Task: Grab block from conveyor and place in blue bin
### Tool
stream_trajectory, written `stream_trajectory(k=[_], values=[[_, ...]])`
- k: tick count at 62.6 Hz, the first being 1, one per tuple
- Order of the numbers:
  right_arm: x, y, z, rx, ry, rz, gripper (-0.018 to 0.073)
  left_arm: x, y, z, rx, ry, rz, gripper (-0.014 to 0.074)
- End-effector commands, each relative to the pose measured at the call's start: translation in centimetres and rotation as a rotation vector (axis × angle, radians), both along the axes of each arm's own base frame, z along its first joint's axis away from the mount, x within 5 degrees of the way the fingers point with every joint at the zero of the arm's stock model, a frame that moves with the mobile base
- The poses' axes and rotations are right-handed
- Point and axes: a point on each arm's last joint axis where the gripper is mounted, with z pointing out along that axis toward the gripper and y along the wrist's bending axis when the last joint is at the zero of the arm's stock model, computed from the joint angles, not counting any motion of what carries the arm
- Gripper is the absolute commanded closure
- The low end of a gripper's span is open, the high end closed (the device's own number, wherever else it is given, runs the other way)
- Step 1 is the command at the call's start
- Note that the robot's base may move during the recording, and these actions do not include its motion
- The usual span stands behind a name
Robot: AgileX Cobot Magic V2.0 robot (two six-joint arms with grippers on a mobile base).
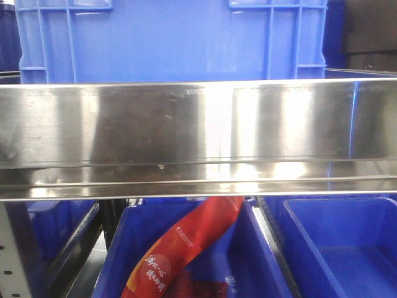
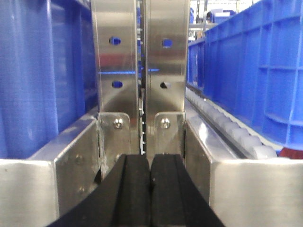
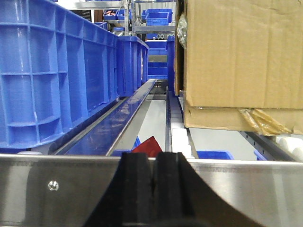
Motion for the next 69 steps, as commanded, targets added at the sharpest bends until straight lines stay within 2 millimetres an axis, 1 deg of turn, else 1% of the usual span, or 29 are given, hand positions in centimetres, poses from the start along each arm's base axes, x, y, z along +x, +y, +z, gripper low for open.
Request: stream_trajectory(k=[1, 69], values=[[-0.04, -0.05, 0.24, 0.004, -0.024, -0.007, 0.0721, -0.08, -0.04, 0.4, -0.008, -0.044, -0.007, 0.0708], [-0.04, -0.06, 0.28, 0.004, -0.028, -0.007, 0.0721, -0.09, -0.03, 0.5, -0.007, -0.056, -0.006, 0.0708]])
